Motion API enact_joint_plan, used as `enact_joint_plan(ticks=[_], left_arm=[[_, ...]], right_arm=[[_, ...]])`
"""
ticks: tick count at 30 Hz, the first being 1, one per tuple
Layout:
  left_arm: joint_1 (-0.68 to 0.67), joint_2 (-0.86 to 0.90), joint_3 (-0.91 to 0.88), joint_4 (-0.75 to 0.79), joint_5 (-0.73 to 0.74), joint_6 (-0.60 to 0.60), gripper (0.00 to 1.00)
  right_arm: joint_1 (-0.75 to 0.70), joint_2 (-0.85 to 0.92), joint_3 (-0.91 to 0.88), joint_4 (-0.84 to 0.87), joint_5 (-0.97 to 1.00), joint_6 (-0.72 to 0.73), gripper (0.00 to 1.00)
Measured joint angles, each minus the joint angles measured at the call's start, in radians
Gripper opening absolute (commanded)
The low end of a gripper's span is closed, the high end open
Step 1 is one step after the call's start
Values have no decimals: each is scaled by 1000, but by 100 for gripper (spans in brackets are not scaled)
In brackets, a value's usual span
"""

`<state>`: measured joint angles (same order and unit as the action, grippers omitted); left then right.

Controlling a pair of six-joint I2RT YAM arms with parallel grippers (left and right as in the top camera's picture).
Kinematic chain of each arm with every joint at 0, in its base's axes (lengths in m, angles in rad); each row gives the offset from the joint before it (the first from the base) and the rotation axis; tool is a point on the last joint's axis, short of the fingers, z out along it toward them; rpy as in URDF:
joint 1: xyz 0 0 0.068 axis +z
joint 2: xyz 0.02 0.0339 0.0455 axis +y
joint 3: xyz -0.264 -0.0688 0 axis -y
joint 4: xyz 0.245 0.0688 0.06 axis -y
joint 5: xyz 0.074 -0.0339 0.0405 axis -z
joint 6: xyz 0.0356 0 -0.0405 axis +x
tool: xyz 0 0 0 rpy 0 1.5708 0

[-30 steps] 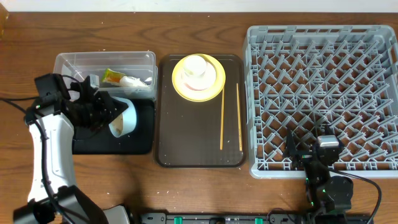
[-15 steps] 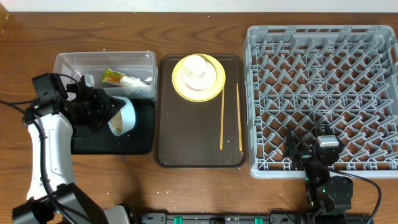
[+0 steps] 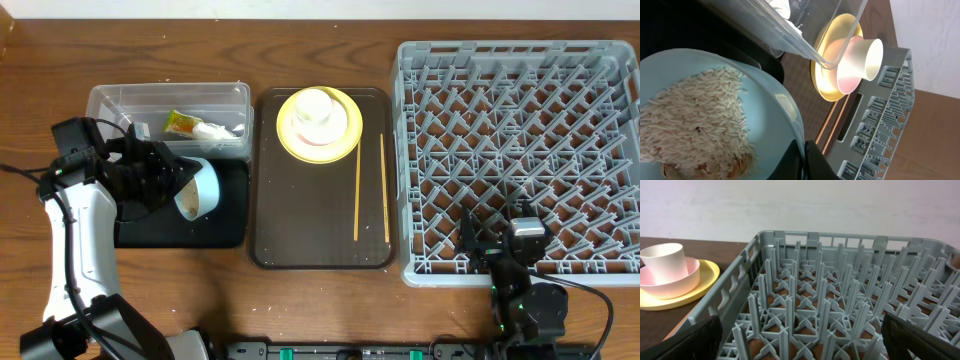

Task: Sort waste into correct bins and load items into the dishwasher rack
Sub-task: 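Tilt the bowl with left gripper to pour rice onto black tray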

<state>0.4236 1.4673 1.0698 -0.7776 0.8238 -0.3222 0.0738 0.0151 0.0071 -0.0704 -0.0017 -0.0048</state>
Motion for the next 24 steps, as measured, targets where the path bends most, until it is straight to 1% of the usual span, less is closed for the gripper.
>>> enact_joint_plan(ticks=[13,16,20,24], left_arm=[[0,0,0,-4,0,2,6],[0,0,0,-13,-5,30,6],[0,0,0,-71,-26,50,6],[0,0,0,-79,1,122,6]], right_arm=[[0,0,0,0,0,0,99],[0,0,0,0,0,0,99],[0,0,0,0,0,0,99],[0,0,0,0,0,0,99]])
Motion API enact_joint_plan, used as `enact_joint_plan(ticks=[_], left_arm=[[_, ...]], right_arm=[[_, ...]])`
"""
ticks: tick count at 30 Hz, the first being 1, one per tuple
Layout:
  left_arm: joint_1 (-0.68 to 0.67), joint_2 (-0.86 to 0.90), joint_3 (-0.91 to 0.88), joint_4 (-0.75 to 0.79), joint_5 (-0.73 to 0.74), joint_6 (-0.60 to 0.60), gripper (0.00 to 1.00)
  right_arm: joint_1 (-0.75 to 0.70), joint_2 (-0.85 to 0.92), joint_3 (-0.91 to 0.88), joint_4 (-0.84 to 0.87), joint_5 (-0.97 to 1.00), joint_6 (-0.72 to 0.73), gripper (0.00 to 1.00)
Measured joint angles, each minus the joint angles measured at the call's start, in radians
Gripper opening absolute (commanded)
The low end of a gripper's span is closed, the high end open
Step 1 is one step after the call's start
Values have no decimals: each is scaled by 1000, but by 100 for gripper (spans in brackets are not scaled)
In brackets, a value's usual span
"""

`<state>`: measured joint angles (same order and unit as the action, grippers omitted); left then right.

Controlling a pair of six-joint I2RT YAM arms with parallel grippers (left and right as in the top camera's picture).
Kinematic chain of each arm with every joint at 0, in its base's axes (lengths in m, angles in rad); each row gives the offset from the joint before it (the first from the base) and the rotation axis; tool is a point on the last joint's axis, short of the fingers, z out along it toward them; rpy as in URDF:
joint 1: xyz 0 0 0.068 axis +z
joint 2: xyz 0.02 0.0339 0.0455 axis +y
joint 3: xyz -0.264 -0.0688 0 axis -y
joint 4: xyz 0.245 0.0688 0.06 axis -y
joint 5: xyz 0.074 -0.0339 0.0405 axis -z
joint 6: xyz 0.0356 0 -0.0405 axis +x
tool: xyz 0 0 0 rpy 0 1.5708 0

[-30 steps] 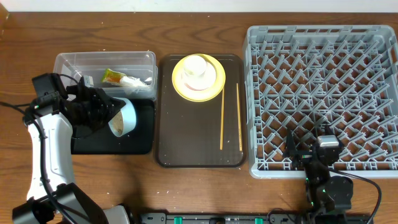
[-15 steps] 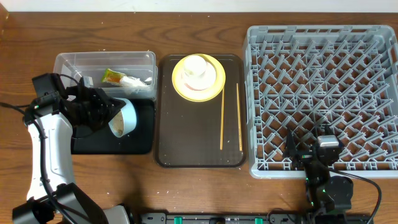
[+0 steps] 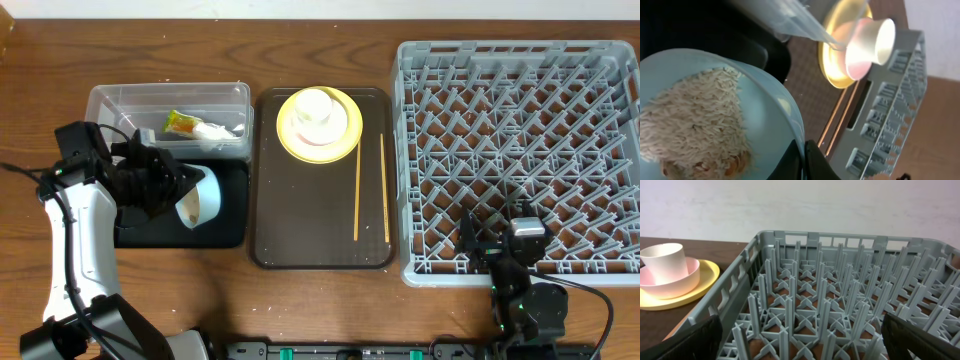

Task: Sort waste into correct bins and load items into the dishwasher rack
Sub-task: 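Tilt the bowl with left gripper to pour rice onto black tray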

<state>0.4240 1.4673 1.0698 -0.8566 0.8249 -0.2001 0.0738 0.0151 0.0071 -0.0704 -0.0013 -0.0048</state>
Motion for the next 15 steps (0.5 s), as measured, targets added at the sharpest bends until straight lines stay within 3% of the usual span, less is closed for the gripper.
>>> enact_joint_plan(ticks=[7,15], left_arm=[[27,0,0,0,117,143,6],[161,0,-41,0,298,260,6]], right_arm=[[0,0,0,0,0,0,99],[0,0,0,0,0,0,99]])
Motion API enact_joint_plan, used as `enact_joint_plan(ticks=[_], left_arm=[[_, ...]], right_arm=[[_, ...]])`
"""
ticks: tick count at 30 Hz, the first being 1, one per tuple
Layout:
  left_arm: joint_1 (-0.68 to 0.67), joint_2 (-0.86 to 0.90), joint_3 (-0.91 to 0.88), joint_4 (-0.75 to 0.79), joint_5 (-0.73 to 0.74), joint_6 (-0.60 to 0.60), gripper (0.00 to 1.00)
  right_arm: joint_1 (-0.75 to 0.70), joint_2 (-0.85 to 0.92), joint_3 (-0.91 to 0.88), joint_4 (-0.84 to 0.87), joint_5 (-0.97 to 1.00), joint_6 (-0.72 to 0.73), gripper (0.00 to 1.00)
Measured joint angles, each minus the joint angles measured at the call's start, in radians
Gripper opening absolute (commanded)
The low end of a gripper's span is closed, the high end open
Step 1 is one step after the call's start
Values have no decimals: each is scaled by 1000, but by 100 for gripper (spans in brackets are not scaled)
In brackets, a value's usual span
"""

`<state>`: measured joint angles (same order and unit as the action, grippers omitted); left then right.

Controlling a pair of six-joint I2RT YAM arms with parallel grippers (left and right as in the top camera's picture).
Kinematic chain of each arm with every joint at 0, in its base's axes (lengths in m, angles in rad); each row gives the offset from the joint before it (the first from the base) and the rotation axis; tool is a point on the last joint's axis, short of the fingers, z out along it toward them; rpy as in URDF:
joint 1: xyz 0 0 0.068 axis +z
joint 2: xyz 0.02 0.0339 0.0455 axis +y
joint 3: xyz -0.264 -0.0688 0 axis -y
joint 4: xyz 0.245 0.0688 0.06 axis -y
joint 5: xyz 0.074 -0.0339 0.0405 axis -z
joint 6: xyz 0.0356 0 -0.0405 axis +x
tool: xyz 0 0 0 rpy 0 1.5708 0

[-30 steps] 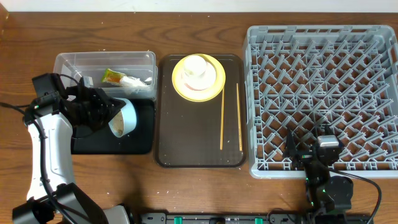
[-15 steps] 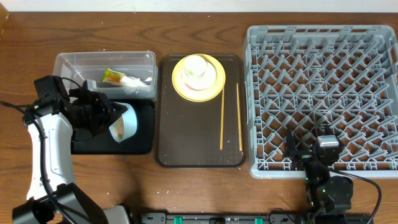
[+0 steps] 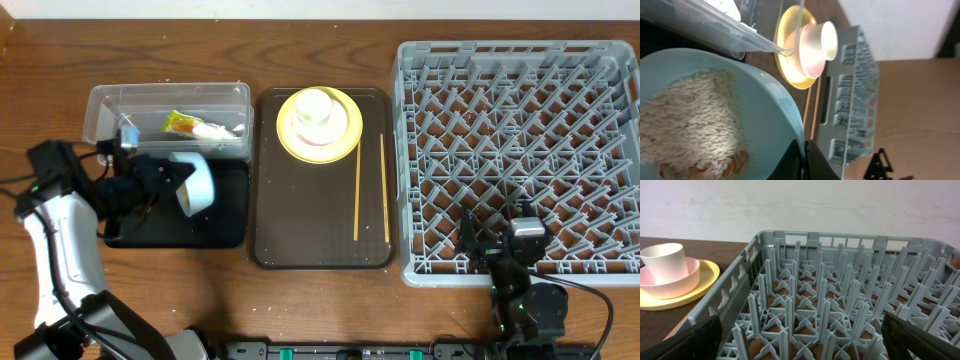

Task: Sort waste into correct bins and load items into the dishwasher rack
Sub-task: 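Tilt the bowl with left gripper to pour rice onto black tray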

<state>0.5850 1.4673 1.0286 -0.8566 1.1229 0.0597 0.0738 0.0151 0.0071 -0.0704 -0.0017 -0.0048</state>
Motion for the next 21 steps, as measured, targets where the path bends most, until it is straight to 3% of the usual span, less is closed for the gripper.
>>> enact_joint_plan(ticks=[8,21], left_arm=[[83,0,-85,50,138,69,6],[89,0,-154,158,240,79,6]], right_arm=[[0,0,0,0,0,0,99],[0,0,0,0,0,0,99]])
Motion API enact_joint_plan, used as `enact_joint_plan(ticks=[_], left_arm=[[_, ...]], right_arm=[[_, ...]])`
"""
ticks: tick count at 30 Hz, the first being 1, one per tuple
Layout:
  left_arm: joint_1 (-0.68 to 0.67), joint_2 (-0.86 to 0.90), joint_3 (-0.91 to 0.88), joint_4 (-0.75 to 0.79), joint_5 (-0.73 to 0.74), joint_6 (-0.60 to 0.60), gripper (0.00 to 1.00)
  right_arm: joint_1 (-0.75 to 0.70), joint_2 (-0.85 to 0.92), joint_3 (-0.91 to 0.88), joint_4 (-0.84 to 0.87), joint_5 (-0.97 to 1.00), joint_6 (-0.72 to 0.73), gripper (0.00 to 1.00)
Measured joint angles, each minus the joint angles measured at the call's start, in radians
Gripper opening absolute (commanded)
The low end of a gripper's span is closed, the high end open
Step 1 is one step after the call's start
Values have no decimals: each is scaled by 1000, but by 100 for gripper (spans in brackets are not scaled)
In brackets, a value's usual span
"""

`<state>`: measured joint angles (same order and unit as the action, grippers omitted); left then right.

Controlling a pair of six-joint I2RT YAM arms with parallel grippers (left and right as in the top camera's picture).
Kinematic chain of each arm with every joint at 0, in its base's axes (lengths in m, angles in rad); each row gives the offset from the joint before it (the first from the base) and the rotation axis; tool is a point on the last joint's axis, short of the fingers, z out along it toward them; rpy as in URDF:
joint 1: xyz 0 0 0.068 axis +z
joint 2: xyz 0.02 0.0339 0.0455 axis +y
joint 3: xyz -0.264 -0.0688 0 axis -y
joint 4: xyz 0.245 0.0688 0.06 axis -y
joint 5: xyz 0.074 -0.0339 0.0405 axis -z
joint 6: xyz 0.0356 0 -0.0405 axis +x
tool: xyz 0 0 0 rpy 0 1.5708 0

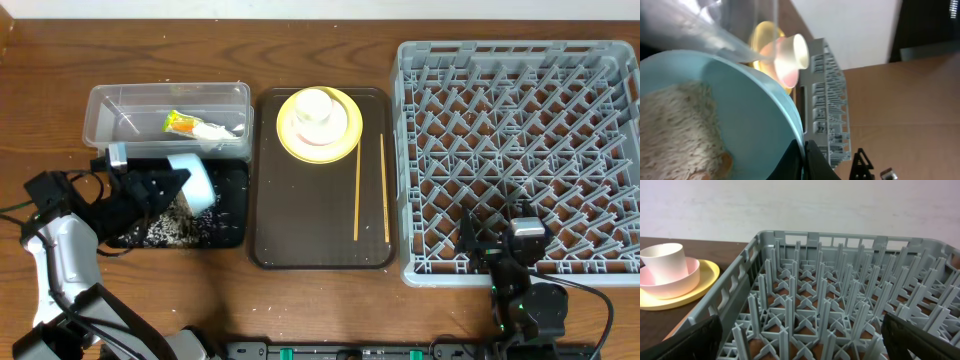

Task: Sort waste into correct bins and load items into the dishwasher rack
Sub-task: 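Tilt the bowl with left gripper to pour rice onto black tray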

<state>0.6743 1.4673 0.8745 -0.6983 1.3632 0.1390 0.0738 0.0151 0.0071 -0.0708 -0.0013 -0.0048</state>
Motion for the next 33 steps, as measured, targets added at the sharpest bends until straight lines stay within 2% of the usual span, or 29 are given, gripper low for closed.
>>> enact_joint_plan(ticks=[10,33], left_arm=[[38,0,0,27,142,0,6],[78,0,0,47,180,-62,6]], right_arm=[[0,0,0,0,0,0,99],[0,0,0,0,0,0,99]])
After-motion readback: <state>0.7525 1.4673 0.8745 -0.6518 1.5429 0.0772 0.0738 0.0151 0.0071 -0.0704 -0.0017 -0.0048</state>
